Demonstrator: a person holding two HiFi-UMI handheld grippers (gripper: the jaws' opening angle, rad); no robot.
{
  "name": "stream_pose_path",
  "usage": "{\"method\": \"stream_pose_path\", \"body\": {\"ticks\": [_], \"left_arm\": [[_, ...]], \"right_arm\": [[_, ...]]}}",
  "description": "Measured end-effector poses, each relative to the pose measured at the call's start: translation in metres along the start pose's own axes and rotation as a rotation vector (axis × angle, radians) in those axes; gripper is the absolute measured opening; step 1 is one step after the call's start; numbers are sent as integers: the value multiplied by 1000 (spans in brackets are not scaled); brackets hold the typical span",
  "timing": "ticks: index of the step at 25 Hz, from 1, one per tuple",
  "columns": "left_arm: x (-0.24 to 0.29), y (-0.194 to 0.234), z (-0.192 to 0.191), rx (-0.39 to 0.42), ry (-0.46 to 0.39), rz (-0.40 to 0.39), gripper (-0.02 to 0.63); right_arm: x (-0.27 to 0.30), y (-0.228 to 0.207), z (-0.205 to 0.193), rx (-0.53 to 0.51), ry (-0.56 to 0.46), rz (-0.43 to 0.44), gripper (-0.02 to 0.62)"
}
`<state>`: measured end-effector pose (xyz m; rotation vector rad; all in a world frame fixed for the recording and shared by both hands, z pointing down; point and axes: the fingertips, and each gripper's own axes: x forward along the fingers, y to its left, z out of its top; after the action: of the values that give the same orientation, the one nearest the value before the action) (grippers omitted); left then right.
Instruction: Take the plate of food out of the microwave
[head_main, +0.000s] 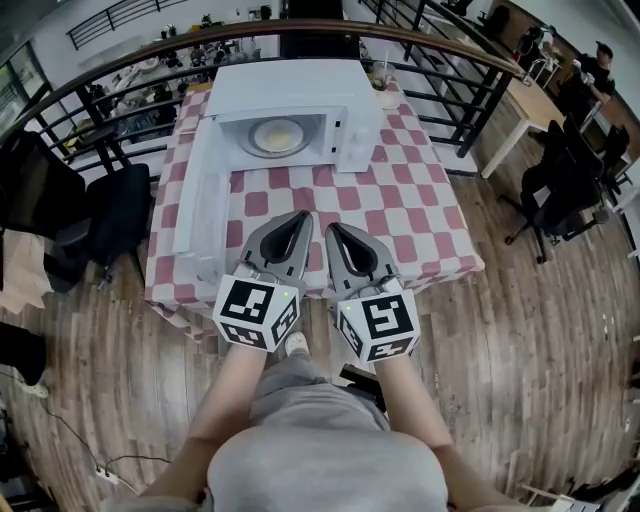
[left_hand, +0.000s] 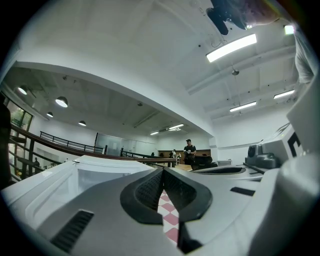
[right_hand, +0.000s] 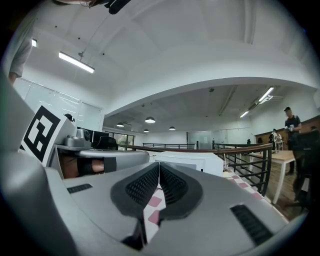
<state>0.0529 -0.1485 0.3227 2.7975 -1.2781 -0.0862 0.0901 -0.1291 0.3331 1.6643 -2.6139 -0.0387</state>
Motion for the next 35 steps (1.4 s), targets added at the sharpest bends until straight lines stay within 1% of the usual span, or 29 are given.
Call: {"method": "stream_pose_path", "body": {"ticks": [4,10,16,19,21,23,28,29,30,31,33,35], "left_arm": [[21,16,-3,1,13,-3,3],[44,47,-15,-6,49,37,3],[68,71,-17,7,46,13,5],[77,87,-21,-13,51,11,5],[82,98,-21,-38,41,6,5],[86,106,-21,-46,34,1,5],[94,121,-27,-79,36,16,6],[96,123,-29,-84,43,15,24],[97,124,-31,-91,50,13,70],[98,126,-33,-101,55,12,92],[100,129,-37,-138,68,14,119],[102,131,-44,-180,104,15,120]], "right_arm": [[25,-12,-3,3,10,8,26],[63,-25,-11,10,32,20,26],[100,-34,-16,18,46,32,26],[119,-37,-16,17,51,38,26],[131,-36,-18,13,58,45,26],[140,-37,-22,9,73,49,26],[156,-39,-32,9,101,54,26],[158,-39,-33,7,103,59,26],[160,-38,-34,6,105,63,26],[161,-38,-35,6,107,65,26],[165,-40,-38,8,109,64,26],[166,-44,-40,12,112,60,26]]}}
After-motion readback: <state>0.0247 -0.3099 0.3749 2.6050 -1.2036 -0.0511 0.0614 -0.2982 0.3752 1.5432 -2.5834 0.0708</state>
